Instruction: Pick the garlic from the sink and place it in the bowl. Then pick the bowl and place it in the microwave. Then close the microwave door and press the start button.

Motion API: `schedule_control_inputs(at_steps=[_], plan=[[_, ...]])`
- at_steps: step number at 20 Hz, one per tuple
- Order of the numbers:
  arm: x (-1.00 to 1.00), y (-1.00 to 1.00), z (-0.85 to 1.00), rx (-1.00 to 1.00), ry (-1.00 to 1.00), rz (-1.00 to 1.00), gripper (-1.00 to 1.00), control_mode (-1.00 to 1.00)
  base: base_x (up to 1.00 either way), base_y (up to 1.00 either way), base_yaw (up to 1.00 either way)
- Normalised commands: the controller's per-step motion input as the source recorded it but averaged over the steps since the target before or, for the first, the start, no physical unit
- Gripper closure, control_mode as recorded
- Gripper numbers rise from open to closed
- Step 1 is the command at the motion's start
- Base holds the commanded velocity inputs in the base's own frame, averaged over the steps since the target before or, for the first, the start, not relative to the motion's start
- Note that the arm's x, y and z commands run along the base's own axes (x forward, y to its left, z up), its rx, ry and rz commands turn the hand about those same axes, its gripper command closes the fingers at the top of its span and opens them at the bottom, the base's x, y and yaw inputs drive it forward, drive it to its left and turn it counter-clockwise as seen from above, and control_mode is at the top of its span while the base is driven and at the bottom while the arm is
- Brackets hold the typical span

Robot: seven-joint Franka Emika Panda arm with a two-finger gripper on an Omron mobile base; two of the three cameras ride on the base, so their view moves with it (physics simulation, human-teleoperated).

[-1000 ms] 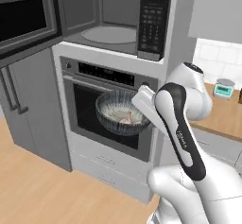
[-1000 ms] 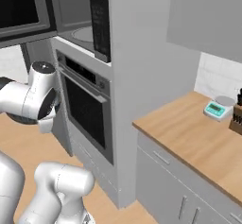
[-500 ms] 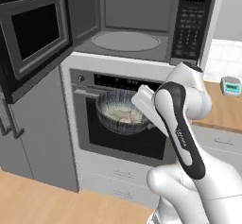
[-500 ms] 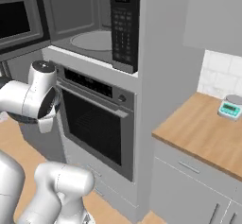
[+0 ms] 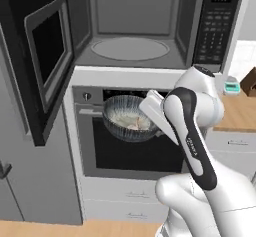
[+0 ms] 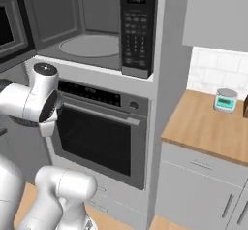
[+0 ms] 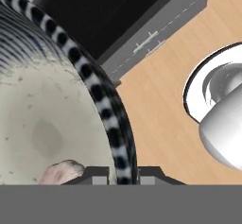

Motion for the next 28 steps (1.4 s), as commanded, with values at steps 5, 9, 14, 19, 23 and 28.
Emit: schedule_control_inputs(at_steps=[5, 9, 14, 19, 23, 28], plan=[[0.0, 0.0, 0.0, 0.0, 0.0, 0.0, 1.0, 1.0, 0.25, 0.36, -0.4], [0.0, 0.0, 0.0, 0.0, 0.0, 0.0, 1.0, 1.0, 0.24, 0.29, -0.42], [0.0, 0.0, 0.0, 0.0, 0.0, 0.0, 1.0, 1.0, 0.51, 0.38, -0.34], [0.0, 0.0, 0.0, 0.0, 0.0, 0.0, 1.0, 1.0, 0.42, 0.46, -0.25], [0.0, 0.0, 0.0, 0.0, 0.0, 0.0, 1.0, 1.0, 0.17, 0.59, -0.19], [0.0, 0.0, 0.0, 0.0, 0.0, 0.0, 1.0, 1.0, 0.09, 0.21, -0.09]])
